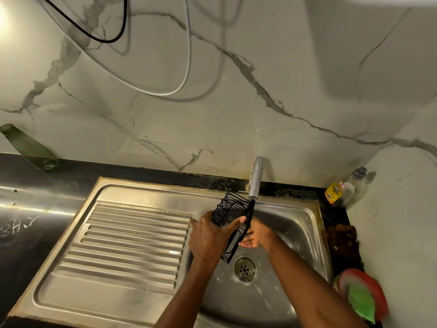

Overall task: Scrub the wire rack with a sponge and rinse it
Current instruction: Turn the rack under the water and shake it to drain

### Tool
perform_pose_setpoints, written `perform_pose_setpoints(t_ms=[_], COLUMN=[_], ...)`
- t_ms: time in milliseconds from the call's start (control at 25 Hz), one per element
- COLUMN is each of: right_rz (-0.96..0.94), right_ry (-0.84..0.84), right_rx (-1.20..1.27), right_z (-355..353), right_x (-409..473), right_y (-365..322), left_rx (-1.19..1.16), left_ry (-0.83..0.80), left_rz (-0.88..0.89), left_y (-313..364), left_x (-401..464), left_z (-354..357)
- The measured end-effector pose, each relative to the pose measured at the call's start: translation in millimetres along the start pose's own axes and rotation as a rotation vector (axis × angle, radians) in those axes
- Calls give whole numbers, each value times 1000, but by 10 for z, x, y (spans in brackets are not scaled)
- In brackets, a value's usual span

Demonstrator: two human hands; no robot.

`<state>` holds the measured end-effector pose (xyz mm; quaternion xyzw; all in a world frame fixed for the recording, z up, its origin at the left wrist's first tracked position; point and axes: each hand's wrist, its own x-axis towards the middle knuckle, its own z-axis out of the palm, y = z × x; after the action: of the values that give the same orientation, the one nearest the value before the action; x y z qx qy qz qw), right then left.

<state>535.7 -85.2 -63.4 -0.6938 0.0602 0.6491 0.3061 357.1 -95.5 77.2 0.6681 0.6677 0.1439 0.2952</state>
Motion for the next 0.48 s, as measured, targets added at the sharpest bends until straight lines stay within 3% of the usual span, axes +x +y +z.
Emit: perform_pose_setpoints(t_ms=[480], right_rz=[0], right_ry=[42], right_rx=[-9], right_z=[55], right_x=[-58], right_y=[12], left_rx=[-4], left_ry=[30], left_rz=[-2], left_y=[-39], left_x=[54], left_z=[59])
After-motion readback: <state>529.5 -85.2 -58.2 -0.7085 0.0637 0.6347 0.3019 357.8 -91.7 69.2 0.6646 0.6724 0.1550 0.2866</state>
